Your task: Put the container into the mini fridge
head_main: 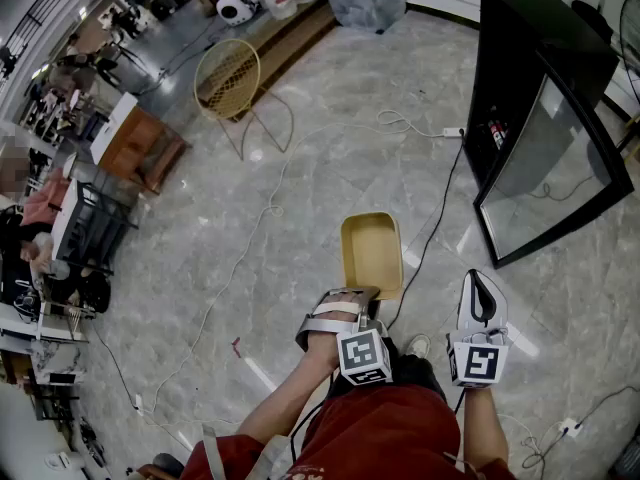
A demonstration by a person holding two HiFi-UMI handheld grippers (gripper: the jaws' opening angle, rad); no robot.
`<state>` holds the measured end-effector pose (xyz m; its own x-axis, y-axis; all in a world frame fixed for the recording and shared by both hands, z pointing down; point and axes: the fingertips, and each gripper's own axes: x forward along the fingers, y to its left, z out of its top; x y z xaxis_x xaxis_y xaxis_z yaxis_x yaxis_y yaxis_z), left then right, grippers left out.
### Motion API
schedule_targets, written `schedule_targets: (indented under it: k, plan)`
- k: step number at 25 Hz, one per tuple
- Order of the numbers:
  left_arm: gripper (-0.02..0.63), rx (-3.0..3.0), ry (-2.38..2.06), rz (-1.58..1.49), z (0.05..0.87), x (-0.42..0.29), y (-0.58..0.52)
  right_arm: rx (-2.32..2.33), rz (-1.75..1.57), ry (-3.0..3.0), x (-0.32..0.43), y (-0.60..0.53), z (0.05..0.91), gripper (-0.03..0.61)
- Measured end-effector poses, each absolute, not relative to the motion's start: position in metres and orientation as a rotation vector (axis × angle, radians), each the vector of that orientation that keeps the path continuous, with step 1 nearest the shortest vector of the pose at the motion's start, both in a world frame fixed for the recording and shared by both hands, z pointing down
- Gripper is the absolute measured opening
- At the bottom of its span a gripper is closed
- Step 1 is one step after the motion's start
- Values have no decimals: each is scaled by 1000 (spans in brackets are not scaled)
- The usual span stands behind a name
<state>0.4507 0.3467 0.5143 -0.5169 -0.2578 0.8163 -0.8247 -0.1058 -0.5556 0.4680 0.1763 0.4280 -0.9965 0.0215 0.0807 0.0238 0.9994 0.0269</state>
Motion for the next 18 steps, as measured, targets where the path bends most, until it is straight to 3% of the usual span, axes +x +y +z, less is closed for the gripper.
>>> schedule_targets:
  k: [9, 18]
  plan:
    - [31, 1141, -1772, 1579, 522, 436, 376, -138, -102, -3049, 448, 206, 434, 0]
    - [31, 1107, -1804, 1506, 527, 358, 434, -189, -73, -3074, 358, 255, 424, 0]
